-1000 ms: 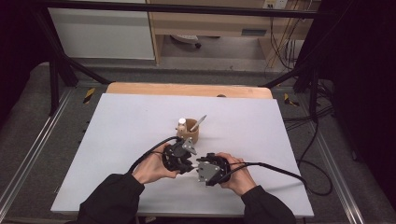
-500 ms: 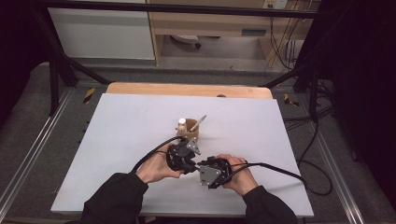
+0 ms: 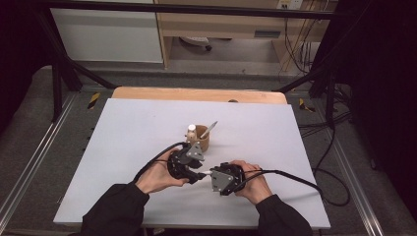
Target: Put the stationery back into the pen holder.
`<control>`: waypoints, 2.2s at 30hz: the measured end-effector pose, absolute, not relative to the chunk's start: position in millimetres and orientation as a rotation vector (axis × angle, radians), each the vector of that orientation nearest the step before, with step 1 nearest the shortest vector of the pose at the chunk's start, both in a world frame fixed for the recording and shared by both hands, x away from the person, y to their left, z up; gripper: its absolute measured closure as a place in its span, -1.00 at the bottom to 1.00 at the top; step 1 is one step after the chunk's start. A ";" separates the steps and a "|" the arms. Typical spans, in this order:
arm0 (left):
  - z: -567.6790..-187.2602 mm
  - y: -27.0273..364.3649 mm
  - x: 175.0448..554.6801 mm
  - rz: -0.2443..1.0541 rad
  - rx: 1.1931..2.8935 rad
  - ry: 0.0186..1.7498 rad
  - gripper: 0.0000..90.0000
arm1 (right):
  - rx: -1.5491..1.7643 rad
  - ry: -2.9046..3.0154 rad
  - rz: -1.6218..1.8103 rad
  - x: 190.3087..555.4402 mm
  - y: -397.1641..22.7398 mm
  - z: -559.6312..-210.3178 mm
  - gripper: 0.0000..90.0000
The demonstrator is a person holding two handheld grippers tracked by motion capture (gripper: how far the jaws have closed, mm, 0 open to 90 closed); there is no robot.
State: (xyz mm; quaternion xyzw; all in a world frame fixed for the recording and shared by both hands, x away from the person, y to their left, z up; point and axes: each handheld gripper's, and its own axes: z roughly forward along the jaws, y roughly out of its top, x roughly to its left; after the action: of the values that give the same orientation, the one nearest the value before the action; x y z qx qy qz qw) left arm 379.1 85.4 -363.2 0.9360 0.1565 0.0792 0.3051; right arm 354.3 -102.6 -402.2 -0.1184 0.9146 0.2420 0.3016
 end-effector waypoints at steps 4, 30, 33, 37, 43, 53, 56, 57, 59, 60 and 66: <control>-364.5 104.3 377.6 0.254 2.437 0.448 0.01 | -0.266 2.432 0.651 358.8 -105.6 -400.3 0.75; -419.3 220.9 351.4 0.408 2.186 0.804 -0.71 | 0.431 2.372 1.072 387.0 -130.4 -378.8 0.75; -424.6 231.3 348.4 0.423 2.159 0.836 -0.71 | 0.515 2.336 1.150 390.1 -129.9 -375.6 0.75; -431.7 243.7 346.2 0.428 2.143 0.874 -0.72 | 0.654 2.274 1.249 394.3 -130.7 -369.8 0.75; -436.9 256.5 345.7 0.433 2.113 0.922 -0.73 | 0.794 2.155 1.385 399.0 -133.7 -360.5 0.75; -437.9 261.5 346.5 0.430 2.093 0.943 -0.73 | 0.917 1.991 1.543 409.7 -129.2 -347.9 0.75; -438.9 262.3 347.0 0.428 2.093 0.948 -0.73 | 0.933 1.946 1.574 414.4 -125.5 -345.0 0.75; -439.2 262.3 347.1 0.427 2.093 0.951 -0.73 | 0.938 1.936 1.579 416.0 -124.1 -344.3 0.75; -439.6 262.3 347.7 0.423 2.096 0.949 -0.73 | 0.955 1.904 1.611 420.0 -121.2 -344.2 0.75; -439.8 262.3 347.8 0.422 2.097 0.949 -0.73 | 0.958 1.892 1.623 422.2 -119.9 -344.4 0.75; -439.9 263.2 348.0 0.417 2.089 0.955 -0.73 | 0.986 1.860 1.641 436.5 -107.5 -349.2 0.75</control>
State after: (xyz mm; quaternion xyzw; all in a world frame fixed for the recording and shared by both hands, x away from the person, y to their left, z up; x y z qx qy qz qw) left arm 348.0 263.2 -439.9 0.8230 0.3761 0.1643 0.3927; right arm 436.5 -107.5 -349.2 0.3591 0.6775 0.5977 0.2342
